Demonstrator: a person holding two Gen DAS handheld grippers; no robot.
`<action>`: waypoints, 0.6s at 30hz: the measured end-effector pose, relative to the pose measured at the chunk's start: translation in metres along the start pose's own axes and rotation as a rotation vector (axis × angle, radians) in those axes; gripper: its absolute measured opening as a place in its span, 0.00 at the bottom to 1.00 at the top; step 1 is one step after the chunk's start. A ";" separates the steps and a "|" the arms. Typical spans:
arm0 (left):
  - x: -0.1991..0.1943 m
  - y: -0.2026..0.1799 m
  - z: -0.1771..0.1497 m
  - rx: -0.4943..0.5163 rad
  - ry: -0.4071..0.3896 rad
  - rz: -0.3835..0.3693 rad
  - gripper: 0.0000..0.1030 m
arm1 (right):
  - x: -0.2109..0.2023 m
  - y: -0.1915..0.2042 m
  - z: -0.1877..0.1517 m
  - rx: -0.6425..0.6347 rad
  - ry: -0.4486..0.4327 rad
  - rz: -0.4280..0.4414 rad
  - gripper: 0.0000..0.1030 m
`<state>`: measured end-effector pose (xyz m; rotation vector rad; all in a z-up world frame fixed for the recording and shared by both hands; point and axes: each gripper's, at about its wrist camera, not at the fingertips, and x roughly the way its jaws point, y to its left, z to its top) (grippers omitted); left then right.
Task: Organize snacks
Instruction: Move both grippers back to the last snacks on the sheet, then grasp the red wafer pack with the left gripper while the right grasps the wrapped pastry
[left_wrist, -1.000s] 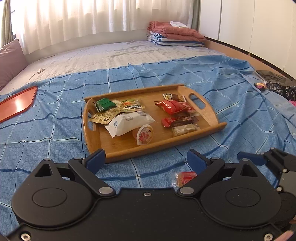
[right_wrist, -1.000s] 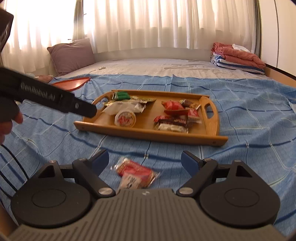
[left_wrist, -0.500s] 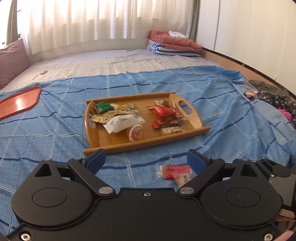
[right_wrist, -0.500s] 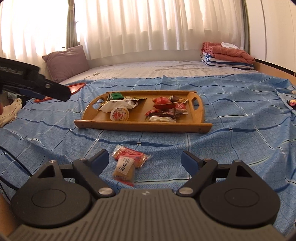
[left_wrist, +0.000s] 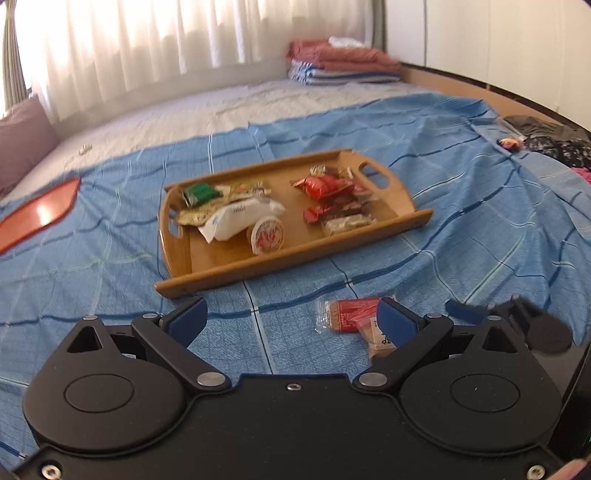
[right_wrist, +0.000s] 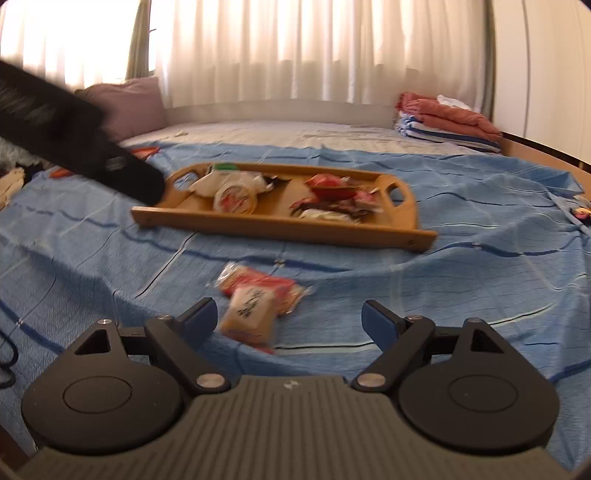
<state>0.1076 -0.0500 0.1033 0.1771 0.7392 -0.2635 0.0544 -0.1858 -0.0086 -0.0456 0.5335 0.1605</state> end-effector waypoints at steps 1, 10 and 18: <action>0.009 0.001 0.002 -0.018 0.017 -0.006 0.95 | 0.005 0.006 -0.001 -0.013 0.010 0.009 0.86; 0.064 -0.016 0.017 -0.055 0.104 0.000 0.95 | 0.014 0.004 -0.003 -0.001 0.072 -0.003 0.55; 0.094 -0.043 0.002 -0.039 0.166 -0.005 0.95 | -0.011 -0.046 -0.021 0.042 0.048 -0.141 0.58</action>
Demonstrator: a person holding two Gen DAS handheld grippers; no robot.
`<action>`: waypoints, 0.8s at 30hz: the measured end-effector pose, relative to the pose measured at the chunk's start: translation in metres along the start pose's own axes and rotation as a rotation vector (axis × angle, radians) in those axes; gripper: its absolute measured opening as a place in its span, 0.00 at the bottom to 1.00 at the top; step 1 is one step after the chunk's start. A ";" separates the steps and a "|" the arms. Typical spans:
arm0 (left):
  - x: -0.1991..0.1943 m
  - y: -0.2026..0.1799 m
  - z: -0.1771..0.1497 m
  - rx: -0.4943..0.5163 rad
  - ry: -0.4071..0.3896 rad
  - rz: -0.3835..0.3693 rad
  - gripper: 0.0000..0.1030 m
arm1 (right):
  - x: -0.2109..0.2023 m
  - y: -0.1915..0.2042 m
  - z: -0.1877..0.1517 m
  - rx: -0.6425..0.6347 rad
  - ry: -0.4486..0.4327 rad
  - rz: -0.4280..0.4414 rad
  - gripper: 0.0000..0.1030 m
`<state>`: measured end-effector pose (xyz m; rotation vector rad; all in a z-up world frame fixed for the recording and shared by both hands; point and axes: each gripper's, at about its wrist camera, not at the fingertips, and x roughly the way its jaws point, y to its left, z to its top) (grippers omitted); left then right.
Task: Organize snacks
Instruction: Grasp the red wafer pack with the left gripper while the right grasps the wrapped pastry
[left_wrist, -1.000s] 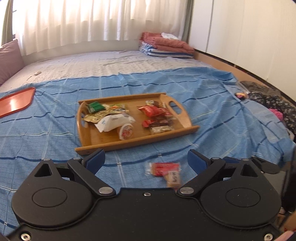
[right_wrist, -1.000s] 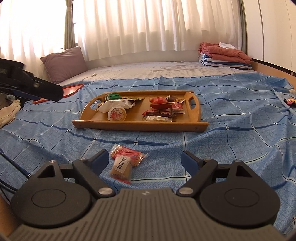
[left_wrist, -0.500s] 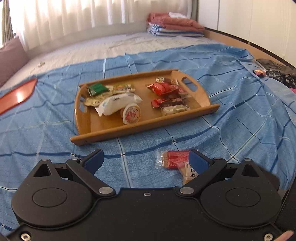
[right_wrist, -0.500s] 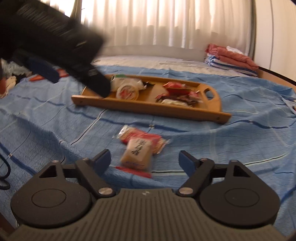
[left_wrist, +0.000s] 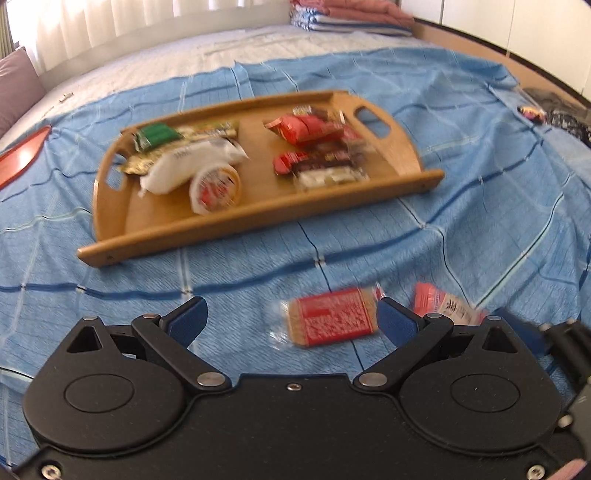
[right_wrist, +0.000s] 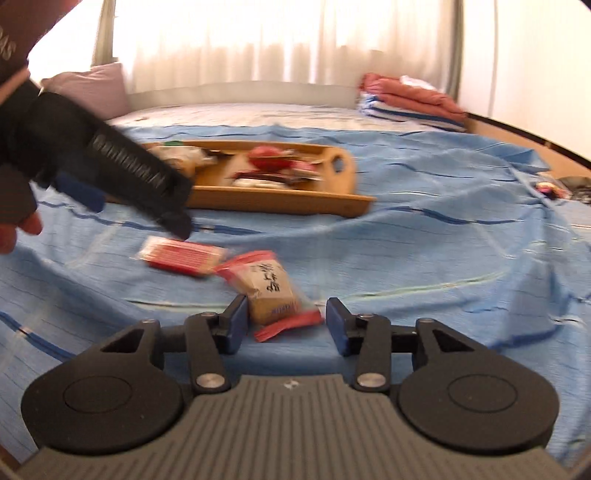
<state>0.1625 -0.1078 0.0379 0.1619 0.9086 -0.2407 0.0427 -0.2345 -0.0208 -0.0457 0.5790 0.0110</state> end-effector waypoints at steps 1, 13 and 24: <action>0.002 -0.003 -0.002 0.002 0.004 0.002 0.95 | -0.002 -0.005 -0.002 0.005 -0.008 -0.014 0.59; 0.021 -0.023 -0.010 0.006 0.006 0.015 0.87 | -0.006 -0.026 -0.010 -0.028 -0.057 -0.004 0.75; 0.014 -0.024 -0.007 -0.046 -0.042 -0.027 0.38 | 0.004 -0.009 -0.003 -0.024 -0.061 0.075 0.82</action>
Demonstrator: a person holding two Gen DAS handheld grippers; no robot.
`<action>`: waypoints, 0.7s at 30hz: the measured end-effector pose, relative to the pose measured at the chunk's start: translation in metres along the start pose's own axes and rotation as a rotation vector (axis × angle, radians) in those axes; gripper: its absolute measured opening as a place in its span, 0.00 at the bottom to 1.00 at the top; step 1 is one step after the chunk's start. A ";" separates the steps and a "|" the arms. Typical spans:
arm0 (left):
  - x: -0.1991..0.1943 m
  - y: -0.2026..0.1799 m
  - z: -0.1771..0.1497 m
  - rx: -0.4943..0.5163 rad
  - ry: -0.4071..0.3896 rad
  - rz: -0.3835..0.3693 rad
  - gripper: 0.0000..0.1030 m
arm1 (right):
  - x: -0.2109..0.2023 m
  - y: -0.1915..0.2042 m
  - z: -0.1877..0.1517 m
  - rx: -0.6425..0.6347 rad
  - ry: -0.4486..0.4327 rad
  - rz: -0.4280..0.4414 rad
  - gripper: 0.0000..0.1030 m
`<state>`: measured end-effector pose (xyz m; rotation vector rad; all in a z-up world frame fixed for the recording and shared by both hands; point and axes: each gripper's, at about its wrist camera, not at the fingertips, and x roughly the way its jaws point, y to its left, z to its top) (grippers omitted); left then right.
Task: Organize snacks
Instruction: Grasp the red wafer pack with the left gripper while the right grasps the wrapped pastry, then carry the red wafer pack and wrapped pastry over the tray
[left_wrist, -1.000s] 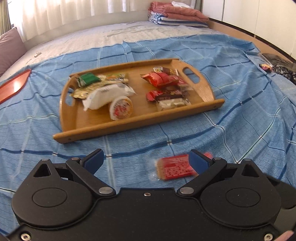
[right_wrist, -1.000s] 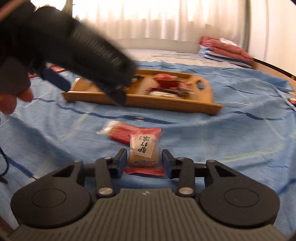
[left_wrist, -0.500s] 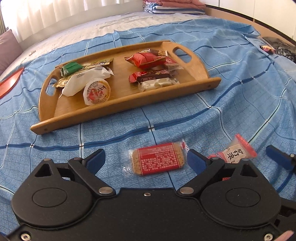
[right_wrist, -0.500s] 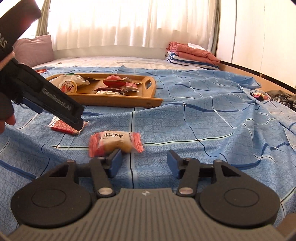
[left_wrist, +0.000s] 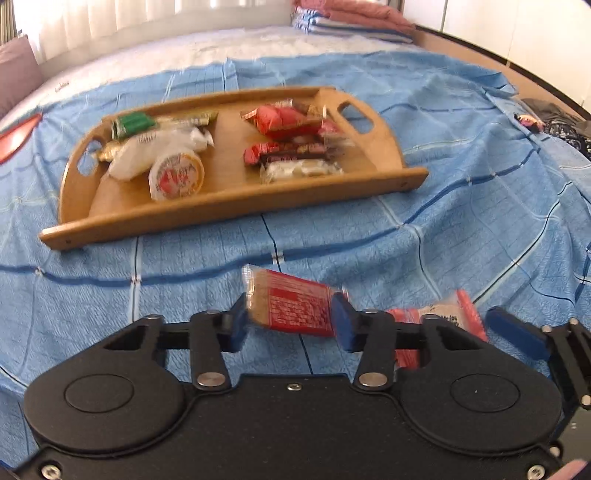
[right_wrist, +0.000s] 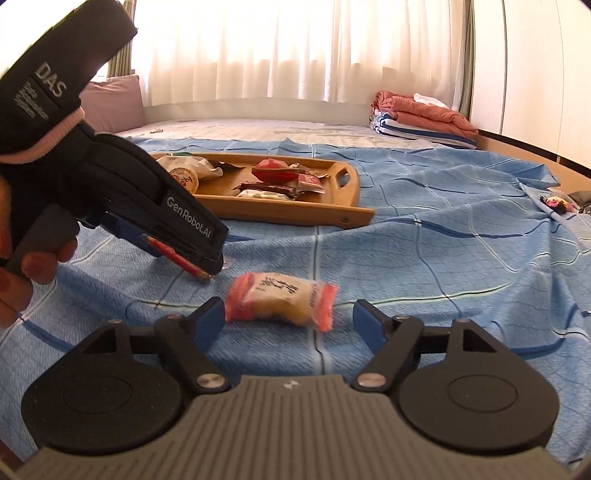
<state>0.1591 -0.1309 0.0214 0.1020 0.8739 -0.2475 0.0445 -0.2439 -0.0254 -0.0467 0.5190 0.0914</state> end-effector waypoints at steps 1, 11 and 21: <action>-0.002 0.001 0.001 0.002 -0.010 -0.004 0.34 | 0.001 0.002 0.001 0.001 0.002 0.001 0.82; -0.008 0.000 0.002 0.028 -0.034 -0.038 0.28 | 0.013 0.008 0.003 0.006 0.023 0.001 0.80; 0.006 -0.011 0.004 -0.056 0.022 -0.138 0.05 | 0.014 0.004 0.004 0.058 0.014 0.011 0.65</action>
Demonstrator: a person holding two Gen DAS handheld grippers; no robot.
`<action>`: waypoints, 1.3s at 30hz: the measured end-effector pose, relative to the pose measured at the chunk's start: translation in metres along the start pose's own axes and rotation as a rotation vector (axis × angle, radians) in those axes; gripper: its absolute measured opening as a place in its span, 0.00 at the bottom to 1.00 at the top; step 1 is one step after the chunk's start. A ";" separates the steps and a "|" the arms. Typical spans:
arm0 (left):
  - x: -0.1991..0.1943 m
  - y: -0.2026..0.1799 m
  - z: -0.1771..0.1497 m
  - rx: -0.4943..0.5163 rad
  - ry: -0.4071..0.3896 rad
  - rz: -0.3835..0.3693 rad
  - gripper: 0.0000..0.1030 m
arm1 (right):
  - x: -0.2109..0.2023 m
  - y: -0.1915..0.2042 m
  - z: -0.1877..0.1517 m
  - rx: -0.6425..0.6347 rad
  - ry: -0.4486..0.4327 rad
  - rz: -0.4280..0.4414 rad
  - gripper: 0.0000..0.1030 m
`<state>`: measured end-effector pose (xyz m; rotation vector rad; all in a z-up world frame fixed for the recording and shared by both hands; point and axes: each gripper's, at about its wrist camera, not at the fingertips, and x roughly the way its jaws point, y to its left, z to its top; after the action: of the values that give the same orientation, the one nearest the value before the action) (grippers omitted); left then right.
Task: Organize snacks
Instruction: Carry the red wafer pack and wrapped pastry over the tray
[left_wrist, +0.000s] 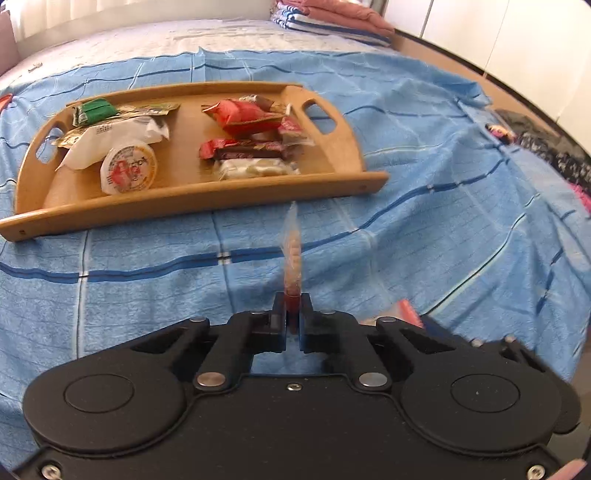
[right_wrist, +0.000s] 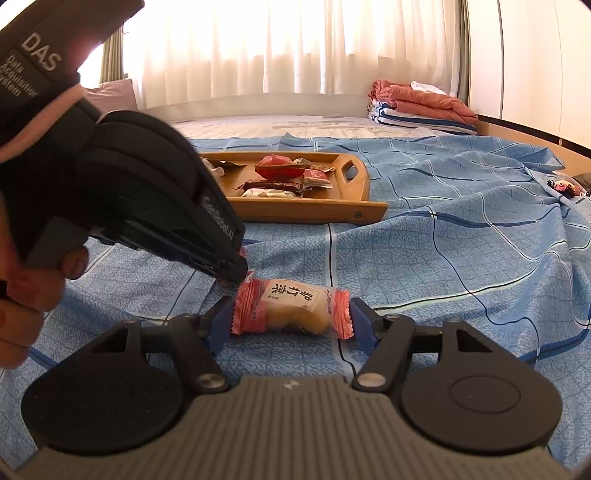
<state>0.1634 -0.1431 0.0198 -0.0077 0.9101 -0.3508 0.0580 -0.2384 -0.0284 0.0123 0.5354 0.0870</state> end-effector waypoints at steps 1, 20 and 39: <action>-0.003 -0.002 0.001 0.008 -0.014 0.005 0.05 | -0.001 -0.001 0.000 0.005 -0.005 0.004 0.64; -0.053 0.043 0.035 0.034 -0.141 0.140 0.05 | -0.015 -0.011 0.039 0.107 -0.149 -0.009 0.59; -0.073 0.152 0.086 -0.072 -0.179 0.150 0.05 | 0.037 -0.011 0.116 0.182 -0.087 0.062 0.59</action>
<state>0.2335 0.0099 0.1056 -0.0363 0.7401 -0.1748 0.1502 -0.2447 0.0521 0.2095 0.4551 0.0971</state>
